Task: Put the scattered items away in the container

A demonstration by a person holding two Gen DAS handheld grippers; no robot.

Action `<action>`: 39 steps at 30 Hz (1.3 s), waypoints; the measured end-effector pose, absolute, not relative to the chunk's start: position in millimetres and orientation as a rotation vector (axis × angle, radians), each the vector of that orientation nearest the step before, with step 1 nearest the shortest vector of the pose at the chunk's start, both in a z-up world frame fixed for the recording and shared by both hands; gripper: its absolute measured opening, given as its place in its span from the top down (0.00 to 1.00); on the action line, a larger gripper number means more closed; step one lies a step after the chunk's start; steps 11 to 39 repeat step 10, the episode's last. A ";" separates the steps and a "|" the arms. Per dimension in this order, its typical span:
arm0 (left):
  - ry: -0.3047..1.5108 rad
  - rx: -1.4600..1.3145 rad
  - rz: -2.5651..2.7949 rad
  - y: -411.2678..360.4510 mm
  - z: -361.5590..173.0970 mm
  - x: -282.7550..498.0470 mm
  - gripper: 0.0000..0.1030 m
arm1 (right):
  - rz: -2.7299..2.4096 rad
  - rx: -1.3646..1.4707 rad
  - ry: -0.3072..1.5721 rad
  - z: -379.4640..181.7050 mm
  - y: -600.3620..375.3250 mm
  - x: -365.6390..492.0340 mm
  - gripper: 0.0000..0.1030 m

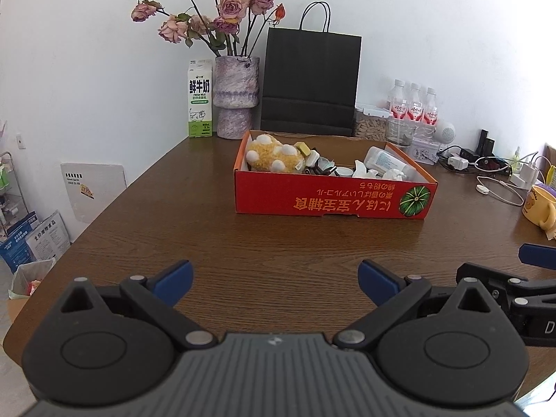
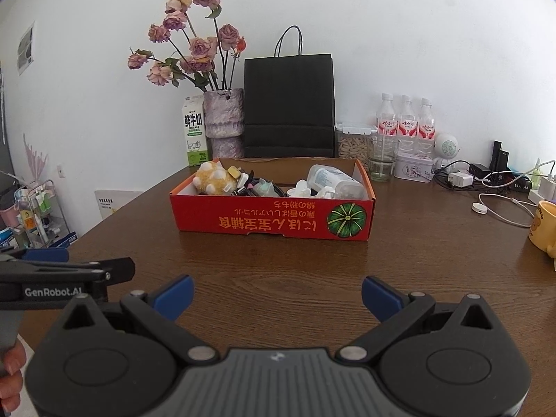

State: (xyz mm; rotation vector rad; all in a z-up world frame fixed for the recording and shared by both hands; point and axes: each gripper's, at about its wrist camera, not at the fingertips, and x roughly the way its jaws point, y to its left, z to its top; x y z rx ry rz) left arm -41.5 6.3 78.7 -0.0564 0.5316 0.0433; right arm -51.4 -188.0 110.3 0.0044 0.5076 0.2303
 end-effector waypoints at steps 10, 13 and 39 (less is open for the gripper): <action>0.523 -0.055 0.048 4.3 78.3 -40.6 0.00 | 0.228 0.009 0.519 107.1 -188.6 -48.8 0.00; 0.523 -0.055 0.048 4.3 78.3 -40.6 0.00 | 0.228 0.009 0.519 107.1 -188.6 -48.8 0.00; 0.523 -0.055 0.048 4.3 78.3 -40.6 0.00 | 0.228 0.009 0.519 107.1 -188.6 -48.8 0.00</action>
